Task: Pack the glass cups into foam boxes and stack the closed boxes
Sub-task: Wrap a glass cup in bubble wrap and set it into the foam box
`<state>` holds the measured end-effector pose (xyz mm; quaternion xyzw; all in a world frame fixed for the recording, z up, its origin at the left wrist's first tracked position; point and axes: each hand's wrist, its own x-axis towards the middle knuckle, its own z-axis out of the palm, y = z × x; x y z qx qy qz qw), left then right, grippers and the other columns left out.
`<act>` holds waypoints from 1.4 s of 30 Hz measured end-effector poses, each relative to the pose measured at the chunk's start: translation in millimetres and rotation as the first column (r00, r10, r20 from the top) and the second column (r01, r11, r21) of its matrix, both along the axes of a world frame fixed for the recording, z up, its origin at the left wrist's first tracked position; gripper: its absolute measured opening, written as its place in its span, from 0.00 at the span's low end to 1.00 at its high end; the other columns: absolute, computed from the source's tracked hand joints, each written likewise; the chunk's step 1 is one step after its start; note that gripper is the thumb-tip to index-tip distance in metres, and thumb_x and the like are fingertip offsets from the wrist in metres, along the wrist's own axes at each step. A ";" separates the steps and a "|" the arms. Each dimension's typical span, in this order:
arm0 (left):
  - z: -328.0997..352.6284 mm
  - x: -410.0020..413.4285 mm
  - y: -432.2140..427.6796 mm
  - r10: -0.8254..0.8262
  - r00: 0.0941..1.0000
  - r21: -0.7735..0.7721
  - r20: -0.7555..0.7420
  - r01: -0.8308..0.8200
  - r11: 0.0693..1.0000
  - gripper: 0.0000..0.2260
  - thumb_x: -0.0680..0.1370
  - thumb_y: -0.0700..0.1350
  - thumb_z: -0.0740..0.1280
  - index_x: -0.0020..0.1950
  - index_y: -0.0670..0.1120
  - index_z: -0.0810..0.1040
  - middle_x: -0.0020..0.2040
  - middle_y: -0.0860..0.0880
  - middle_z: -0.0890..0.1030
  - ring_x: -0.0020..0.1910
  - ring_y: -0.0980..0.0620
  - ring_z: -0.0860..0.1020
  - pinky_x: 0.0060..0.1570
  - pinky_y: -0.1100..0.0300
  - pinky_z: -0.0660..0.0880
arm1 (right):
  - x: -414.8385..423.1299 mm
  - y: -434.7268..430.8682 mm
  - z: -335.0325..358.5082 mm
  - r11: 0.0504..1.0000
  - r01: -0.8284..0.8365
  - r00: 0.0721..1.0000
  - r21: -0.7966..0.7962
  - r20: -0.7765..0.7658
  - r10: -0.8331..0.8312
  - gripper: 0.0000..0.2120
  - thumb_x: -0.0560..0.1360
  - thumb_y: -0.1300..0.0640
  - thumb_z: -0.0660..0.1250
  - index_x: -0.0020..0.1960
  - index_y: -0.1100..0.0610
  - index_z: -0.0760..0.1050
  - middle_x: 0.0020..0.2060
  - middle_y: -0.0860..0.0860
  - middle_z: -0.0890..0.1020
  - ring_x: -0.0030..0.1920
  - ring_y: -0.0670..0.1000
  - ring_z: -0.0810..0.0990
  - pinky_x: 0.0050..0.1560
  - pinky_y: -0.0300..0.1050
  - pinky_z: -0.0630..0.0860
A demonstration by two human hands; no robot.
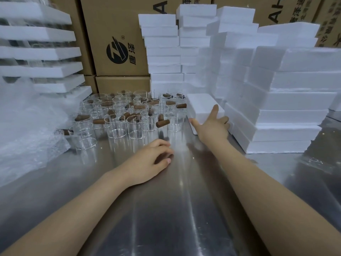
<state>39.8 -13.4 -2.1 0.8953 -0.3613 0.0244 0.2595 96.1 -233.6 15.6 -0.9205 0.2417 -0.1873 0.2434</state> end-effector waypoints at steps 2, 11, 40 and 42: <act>-0.2 0.9 1.3 -0.001 1.000 -0.014 0.005 0.001 1.000 0.11 0.81 0.47 0.63 0.62 0.52 0.77 0.66 0.60 0.68 0.60 0.66 0.68 0.54 0.82 0.58 | -4.1 2.2 -7.7 0.999 0.014 0.999 -0.039 0.041 -0.012 0.47 0.74 0.31 0.60 0.78 0.51 0.39 0.68 0.65 0.60 0.65 0.65 0.65 0.58 0.54 0.70; 0.5 5.1 -18.6 0.186 0.980 -0.311 -0.071 -0.199 0.929 0.08 0.79 0.42 0.65 0.56 0.48 0.80 0.53 0.56 0.80 0.51 0.66 0.77 0.52 0.75 0.71 | -14.0 11.8 -21.3 0.995 -0.051 0.960 -0.082 0.272 0.072 0.39 0.78 0.43 0.60 0.79 0.51 0.42 0.76 0.62 0.47 0.74 0.63 0.48 0.74 0.62 0.47; 180.9 217.0 -229.5 -0.158 0.890 -0.480 -0.429 -0.075 0.874 0.49 0.73 0.48 0.74 0.79 0.51 0.40 0.79 0.47 0.53 0.76 0.46 0.58 0.71 0.49 0.55 | -0.2 15.2 -23.1 0.995 -0.101 0.898 -0.015 0.428 0.098 0.30 0.74 0.58 0.62 0.75 0.52 0.59 0.75 0.55 0.54 0.75 0.55 0.48 0.71 0.58 0.57; 181.2 220.7 -232.2 -0.168 0.883 -0.489 -0.437 -0.077 0.869 0.48 0.73 0.47 0.74 0.79 0.52 0.40 0.79 0.47 0.51 0.76 0.46 0.56 0.72 0.47 0.54 | 0.1 15.4 -23.5 0.994 -0.106 0.899 -0.011 0.427 0.101 0.31 0.74 0.57 0.62 0.75 0.52 0.58 0.75 0.54 0.54 0.75 0.54 0.47 0.71 0.57 0.56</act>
